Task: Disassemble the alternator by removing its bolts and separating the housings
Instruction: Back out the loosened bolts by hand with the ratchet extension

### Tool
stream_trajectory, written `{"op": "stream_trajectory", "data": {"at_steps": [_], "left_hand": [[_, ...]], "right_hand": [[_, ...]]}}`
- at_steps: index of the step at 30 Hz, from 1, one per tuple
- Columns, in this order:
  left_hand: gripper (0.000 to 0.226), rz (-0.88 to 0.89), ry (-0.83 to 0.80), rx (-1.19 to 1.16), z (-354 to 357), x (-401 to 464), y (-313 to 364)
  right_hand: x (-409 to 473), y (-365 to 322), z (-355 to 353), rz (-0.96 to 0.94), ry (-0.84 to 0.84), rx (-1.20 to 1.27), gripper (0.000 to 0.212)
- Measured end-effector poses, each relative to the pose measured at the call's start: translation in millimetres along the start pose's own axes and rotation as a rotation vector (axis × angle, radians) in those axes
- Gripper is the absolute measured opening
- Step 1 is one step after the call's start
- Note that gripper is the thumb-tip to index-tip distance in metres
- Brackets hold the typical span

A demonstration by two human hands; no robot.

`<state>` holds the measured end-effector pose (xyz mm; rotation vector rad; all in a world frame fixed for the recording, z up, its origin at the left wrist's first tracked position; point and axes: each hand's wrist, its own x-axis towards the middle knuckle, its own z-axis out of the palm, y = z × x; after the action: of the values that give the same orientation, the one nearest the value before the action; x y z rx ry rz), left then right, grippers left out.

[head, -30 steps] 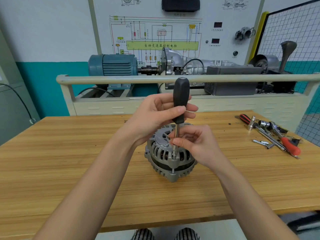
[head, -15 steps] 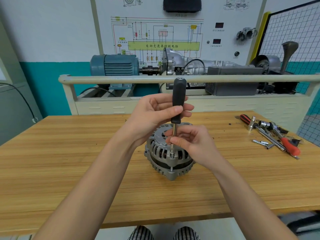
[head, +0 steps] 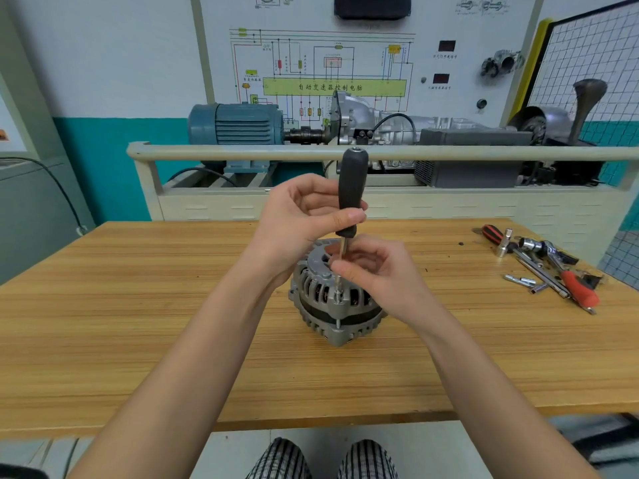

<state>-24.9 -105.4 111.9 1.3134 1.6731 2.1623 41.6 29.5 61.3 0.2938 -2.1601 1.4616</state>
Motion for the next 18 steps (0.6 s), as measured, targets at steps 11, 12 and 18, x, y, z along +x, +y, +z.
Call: {"op": "stream_trajectory", "data": {"at_steps": [11,12,18], "left_hand": [[0.030,-0.044,-0.019,-0.008,-6,-1,1],[0.033,-0.029,0.015,0.003,-6,-1,2],[0.044,0.004,0.083,0.084,-3,1,1]], "right_hand": [[4,1,7,0.030,0.044,-0.076,0.021],[3,0,6,0.030,0.025,-0.064,0.022],[3,-2,6,0.004,0.123,-0.010,0.020]]}}
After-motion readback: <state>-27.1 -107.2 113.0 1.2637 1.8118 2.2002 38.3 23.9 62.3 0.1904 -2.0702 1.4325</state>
